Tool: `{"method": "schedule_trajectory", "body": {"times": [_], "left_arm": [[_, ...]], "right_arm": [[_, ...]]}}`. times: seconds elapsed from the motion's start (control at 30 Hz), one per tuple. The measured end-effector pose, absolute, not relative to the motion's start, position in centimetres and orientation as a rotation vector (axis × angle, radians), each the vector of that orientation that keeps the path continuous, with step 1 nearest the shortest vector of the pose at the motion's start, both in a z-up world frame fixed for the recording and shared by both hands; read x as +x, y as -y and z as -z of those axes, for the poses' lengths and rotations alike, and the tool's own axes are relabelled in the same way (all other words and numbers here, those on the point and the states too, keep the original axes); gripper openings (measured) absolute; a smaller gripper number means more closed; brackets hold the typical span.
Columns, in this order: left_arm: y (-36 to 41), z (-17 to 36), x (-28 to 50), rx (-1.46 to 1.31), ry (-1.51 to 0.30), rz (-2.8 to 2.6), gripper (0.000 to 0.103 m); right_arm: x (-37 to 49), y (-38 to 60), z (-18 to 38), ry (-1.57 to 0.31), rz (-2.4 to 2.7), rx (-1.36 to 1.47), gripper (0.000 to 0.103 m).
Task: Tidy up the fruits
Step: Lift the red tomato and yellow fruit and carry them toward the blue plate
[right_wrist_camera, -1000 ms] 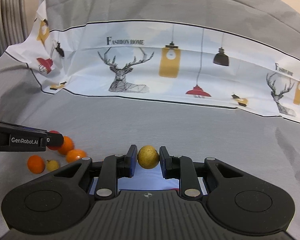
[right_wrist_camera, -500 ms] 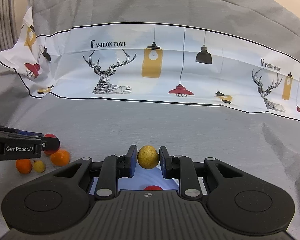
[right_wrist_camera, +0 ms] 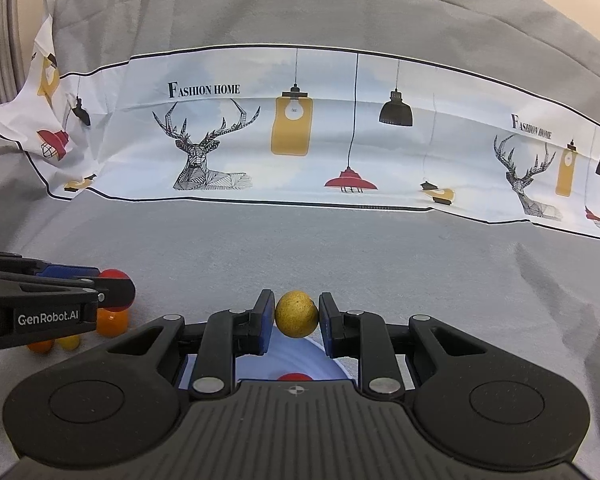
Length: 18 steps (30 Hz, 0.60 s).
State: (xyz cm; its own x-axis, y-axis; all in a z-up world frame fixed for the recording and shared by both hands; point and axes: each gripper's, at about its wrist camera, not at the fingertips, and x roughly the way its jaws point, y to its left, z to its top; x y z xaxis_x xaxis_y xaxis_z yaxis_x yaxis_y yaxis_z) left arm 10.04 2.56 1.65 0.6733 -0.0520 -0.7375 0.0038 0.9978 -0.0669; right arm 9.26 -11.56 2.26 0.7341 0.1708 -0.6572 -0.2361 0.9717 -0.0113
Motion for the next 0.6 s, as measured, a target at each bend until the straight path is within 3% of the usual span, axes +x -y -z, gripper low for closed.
{"method": "schedule_trajectory", "body": {"times": [0.6], "left_arm": [[-2.53, -1.60, 10.02, -0.067, -0.828, 0.045, 0.031]], "right_arm": [[9.39, 11.77, -2.15, -0.712, -0.197, -0.090, 0.025]]}}
